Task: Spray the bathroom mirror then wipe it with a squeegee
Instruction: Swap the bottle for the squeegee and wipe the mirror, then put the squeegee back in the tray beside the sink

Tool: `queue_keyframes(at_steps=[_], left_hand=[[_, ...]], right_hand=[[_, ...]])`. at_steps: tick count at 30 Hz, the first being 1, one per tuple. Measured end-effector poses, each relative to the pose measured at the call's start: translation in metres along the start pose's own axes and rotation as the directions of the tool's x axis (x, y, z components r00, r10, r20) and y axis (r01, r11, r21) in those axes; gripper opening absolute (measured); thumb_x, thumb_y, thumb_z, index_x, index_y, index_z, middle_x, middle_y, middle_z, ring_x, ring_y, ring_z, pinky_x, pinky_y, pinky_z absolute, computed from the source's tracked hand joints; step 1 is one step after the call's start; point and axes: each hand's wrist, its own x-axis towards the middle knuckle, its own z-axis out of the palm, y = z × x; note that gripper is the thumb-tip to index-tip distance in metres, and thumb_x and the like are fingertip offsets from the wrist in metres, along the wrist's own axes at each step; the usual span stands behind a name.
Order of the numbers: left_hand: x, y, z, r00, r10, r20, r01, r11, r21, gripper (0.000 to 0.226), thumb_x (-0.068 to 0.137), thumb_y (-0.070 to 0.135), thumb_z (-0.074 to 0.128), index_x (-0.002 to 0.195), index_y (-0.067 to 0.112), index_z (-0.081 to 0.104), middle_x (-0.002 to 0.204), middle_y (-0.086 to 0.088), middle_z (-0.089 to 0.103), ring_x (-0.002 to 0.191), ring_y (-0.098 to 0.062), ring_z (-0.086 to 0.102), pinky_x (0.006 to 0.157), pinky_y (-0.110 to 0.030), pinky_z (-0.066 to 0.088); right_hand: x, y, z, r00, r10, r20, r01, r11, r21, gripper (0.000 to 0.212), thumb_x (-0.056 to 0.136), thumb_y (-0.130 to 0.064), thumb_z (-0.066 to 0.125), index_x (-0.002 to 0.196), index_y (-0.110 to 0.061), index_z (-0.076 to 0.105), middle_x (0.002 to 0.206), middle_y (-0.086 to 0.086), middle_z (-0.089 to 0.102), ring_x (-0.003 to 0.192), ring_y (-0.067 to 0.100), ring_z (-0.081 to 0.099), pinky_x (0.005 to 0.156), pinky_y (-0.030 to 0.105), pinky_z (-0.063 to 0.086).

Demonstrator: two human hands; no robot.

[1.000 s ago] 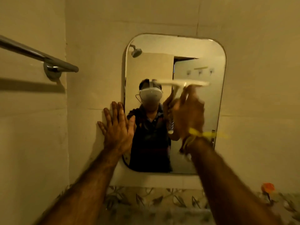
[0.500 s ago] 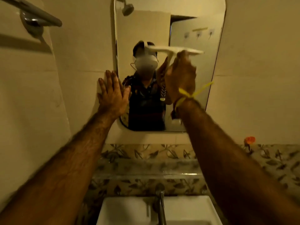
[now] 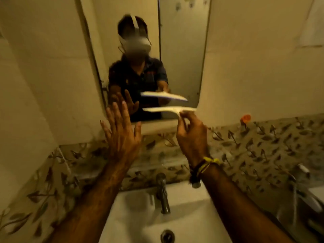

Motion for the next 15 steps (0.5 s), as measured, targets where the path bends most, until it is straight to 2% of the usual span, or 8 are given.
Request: queue_keyframes(at_steps=[3, 5, 7, 10, 13, 15], left_hand=[[-0.041, 0.041, 0.017, 0.995, 0.078, 0.059, -0.070, 0.989, -0.128, 0.071, 0.101, 0.046, 0.030, 0.161, 0.014, 0.008, 0.168, -0.012, 0.002, 0.155, -0.032, -0.002, 0.123, -0.057, 0.002], [-0.070, 0.067, 0.030, 0.983, 0.134, 0.128, -0.103, 0.970, -0.219, 0.069, 0.103, 0.046, 0.030, 0.161, 0.016, 0.009, 0.169, -0.010, 0.002, 0.155, -0.029, -0.004, 0.124, -0.053, -0.002], [-0.099, 0.089, 0.044, 0.968, 0.181, 0.171, -0.122, 0.943, -0.308, 0.067, 0.103, 0.043, 0.032, 0.161, 0.015, 0.012, 0.168, -0.010, 0.004, 0.156, -0.028, -0.003, 0.124, -0.050, -0.004], [-0.142, 0.120, 0.067, 0.934, 0.266, 0.239, -0.143, 0.890, -0.432, 0.063, 0.105, 0.040, 0.032, 0.160, 0.016, 0.016, 0.168, -0.008, 0.007, 0.156, -0.024, -0.001, 0.125, -0.043, -0.002], [-0.184, 0.146, 0.089, 0.906, 0.275, 0.320, -0.056, 0.830, -0.555, 0.056, 0.105, 0.039, 0.036, 0.157, 0.021, 0.025, 0.165, -0.002, 0.019, 0.154, -0.018, 0.009, 0.123, -0.037, 0.012], [-0.210, 0.160, 0.109, 0.847, 0.239, 0.476, 0.075, 0.832, -0.550, 0.053, 0.105, 0.041, 0.038, 0.156, 0.025, 0.031, 0.164, -0.004, 0.026, 0.153, -0.020, 0.019, 0.121, -0.037, 0.022]], right_hand=[[-0.013, 0.005, -0.031, 0.996, 0.085, 0.037, -0.087, 0.994, 0.062, 0.020, 0.092, -0.022, 0.054, 0.109, -0.026, 0.064, 0.073, -0.003, 0.066, 0.056, 0.014, 0.062, 0.053, 0.032, 0.054], [-0.025, 0.016, -0.053, 0.983, 0.159, 0.092, -0.161, 0.987, 0.007, 0.028, 0.091, -0.021, 0.052, 0.117, -0.021, 0.061, 0.078, 0.000, 0.067, 0.060, 0.014, 0.063, 0.055, 0.033, 0.056], [-0.036, 0.031, -0.075, 0.963, 0.222, 0.155, -0.216, 0.975, -0.051, 0.035, 0.090, -0.018, 0.051, 0.124, -0.017, 0.058, 0.084, 0.002, 0.065, 0.069, 0.016, 0.062, 0.065, 0.039, 0.058], [-0.055, 0.059, -0.111, 0.946, 0.275, 0.173, -0.258, 0.959, -0.113, 0.034, 0.091, -0.013, 0.052, 0.125, -0.013, 0.057, 0.086, 0.007, 0.067, 0.076, 0.022, 0.065, 0.071, 0.046, 0.056], [-0.078, 0.090, -0.151, 0.934, 0.333, 0.132, -0.330, 0.943, -0.043, 0.029, 0.095, -0.015, 0.055, 0.124, -0.018, 0.054, 0.097, 0.004, 0.069, 0.082, 0.018, 0.068, 0.068, 0.038, 0.058], [-0.095, 0.110, -0.177, 0.915, 0.397, 0.069, -0.395, 0.918, -0.033, 0.023, 0.095, -0.021, 0.057, 0.118, -0.024, 0.055, 0.094, -0.002, 0.069, 0.077, 0.014, 0.068, 0.061, 0.031, 0.056]])
